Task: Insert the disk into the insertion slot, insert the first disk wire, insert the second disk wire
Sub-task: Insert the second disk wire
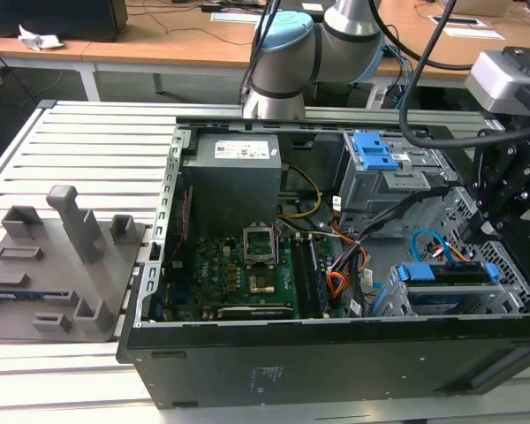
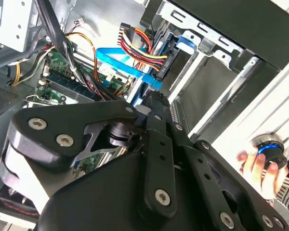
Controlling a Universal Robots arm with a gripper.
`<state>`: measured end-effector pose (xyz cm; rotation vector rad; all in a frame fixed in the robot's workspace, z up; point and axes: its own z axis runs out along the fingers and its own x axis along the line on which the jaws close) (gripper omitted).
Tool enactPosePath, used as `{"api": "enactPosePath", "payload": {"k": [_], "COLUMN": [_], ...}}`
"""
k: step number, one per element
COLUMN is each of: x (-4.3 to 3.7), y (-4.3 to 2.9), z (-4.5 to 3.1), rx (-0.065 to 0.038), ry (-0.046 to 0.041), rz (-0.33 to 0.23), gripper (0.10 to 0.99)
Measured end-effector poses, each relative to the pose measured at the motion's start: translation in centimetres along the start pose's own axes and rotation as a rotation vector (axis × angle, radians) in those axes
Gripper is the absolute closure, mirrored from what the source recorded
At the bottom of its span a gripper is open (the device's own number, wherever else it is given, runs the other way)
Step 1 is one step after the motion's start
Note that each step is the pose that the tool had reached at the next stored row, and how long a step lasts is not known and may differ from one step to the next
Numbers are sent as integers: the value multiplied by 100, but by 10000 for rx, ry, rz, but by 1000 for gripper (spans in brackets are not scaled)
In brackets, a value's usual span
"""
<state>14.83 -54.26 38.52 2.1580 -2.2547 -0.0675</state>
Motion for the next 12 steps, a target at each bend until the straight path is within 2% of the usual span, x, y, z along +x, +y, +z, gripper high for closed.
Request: {"api": "enactPosePath", "payload": {"k": [2, 7, 12], "x": [0, 8, 8], "y": [4, 173, 176], "z": [-9, -2, -1], "rx": [1, 0, 0], "ry": [-1, -6, -6], "rz": [-1, 1, -1], "gripper": [980, 980, 980]}}
